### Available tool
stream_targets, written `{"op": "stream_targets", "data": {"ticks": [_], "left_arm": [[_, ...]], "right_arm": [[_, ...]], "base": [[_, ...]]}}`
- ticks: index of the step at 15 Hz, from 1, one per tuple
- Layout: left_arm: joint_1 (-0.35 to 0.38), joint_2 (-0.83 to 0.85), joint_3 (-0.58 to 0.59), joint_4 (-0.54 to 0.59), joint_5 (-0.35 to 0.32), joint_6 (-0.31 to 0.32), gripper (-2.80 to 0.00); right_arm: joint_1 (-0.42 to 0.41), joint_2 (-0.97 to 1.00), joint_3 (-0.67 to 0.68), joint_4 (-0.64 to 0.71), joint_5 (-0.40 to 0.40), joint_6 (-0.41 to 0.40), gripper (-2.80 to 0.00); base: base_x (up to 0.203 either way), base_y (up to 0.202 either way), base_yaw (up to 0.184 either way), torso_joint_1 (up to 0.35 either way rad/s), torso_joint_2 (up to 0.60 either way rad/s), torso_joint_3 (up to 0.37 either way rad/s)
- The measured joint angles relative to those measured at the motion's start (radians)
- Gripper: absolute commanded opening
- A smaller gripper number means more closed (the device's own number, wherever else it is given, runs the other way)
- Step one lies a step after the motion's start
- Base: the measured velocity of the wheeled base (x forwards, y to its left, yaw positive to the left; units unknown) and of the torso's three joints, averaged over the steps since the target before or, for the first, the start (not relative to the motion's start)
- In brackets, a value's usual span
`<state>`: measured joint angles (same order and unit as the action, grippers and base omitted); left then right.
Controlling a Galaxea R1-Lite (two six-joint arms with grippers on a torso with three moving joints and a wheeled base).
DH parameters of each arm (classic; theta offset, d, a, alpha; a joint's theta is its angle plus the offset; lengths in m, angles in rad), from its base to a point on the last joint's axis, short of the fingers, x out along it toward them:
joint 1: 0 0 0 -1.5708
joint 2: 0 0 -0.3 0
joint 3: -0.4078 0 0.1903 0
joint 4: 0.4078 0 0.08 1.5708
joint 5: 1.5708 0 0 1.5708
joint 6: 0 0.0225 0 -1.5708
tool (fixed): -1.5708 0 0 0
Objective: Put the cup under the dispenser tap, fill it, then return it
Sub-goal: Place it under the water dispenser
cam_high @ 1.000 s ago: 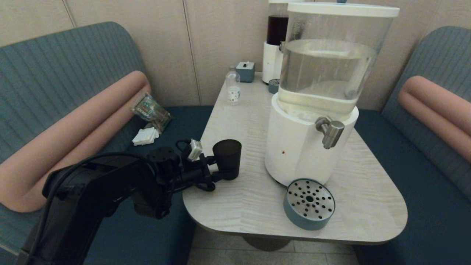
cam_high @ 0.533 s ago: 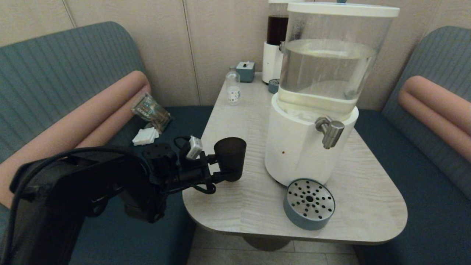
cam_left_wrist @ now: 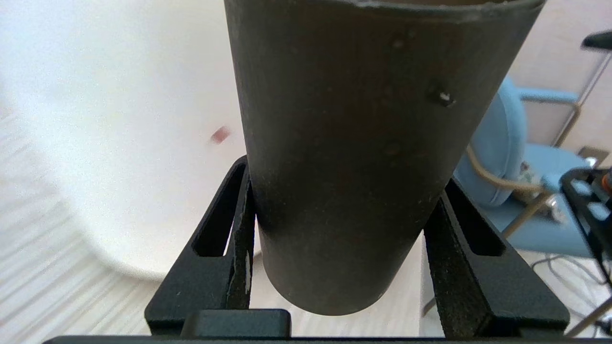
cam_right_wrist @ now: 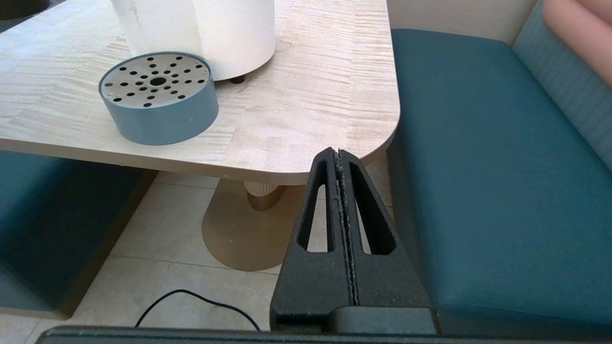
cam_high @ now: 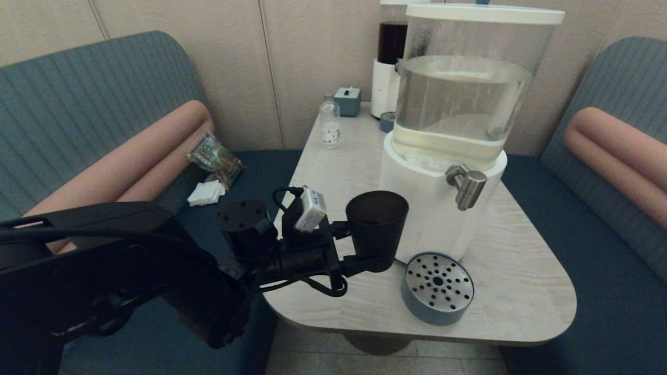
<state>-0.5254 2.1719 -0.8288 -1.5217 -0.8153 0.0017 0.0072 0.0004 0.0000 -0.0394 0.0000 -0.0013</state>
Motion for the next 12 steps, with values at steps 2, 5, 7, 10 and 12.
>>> {"op": "stream_targets", "data": {"ticks": [2,5,7,10,12], "left_arm": [[-0.035,0.017,-0.033,0.0,0.023,-0.003,-2.8],[-0.063,0.078,-0.117,0.001,0.036,-0.005,-2.8],[-0.084,0.123,-0.182,0.0,0.057,-0.008,-2.8],[-0.106,0.186,-0.259,0.001,0.074,-0.011,-2.8],[-0.121,0.219,-0.286,0.0,0.077,-0.012,-2.8]], "right_arm": [[0.0,0.0,0.0,0.0,0.0,0.0,-2.8],[0.0,0.0,0.0,0.0,0.0,0.0,-2.8],[0.0,0.0,0.0,0.0,0.0,0.0,-2.8],[0.0,0.0,0.0,0.0,0.0,0.0,-2.8],[0.0,0.0,0.0,0.0,0.0,0.0,-2.8]], "base": [[0.0,0.0,0.0,0.0,0.0,0.0],[0.0,0.0,0.0,0.0,0.0,0.0],[0.0,0.0,0.0,0.0,0.0,0.0],[0.0,0.0,0.0,0.0,0.0,0.0],[0.0,0.0,0.0,0.0,0.0,0.0]]}}
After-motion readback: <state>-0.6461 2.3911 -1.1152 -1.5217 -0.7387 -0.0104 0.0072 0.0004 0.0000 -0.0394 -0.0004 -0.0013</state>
